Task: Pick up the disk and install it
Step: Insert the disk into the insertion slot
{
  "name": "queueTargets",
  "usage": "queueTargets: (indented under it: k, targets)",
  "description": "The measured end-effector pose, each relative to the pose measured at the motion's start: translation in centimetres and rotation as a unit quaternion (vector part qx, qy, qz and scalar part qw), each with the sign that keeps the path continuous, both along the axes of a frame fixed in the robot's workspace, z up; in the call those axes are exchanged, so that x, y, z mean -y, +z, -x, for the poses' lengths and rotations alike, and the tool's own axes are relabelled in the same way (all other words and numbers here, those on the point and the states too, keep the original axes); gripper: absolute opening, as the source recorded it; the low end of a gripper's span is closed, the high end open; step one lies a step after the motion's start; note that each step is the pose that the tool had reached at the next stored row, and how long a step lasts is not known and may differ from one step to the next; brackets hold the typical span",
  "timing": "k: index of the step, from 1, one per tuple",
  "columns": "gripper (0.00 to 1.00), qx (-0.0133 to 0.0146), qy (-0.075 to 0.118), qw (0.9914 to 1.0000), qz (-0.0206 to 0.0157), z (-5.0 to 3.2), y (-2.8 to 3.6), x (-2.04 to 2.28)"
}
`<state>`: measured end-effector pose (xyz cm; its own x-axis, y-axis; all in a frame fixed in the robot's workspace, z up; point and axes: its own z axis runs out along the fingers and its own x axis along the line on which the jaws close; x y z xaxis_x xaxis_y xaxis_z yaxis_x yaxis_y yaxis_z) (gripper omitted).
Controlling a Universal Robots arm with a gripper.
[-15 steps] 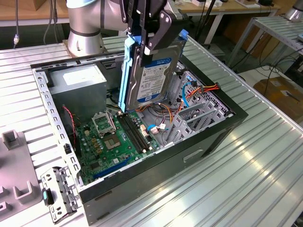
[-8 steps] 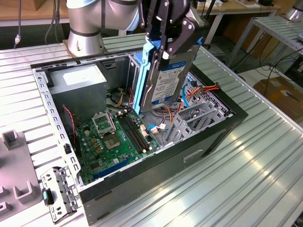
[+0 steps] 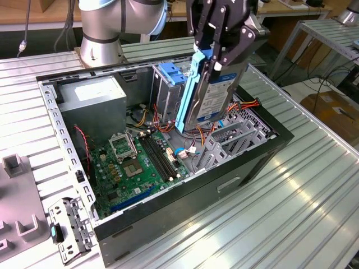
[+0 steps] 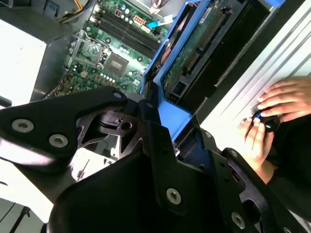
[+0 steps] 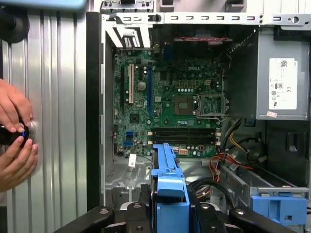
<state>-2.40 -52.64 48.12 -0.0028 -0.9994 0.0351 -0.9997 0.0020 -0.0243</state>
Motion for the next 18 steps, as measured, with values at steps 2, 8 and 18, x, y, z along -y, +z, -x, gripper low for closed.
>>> queueTargets:
  k: [2,8,18]
  targets:
    - [0.37,0.0,0.0,1.0,-0.0001,-0.16,-0.11,0.52]
    - [0.37,0.0,0.0,1.0,-0.0001,-1.72,-0.49,1.84]
    - [0.37,0.0,0.0,1.0,0.0014,-6.55,-0.97,2.05]
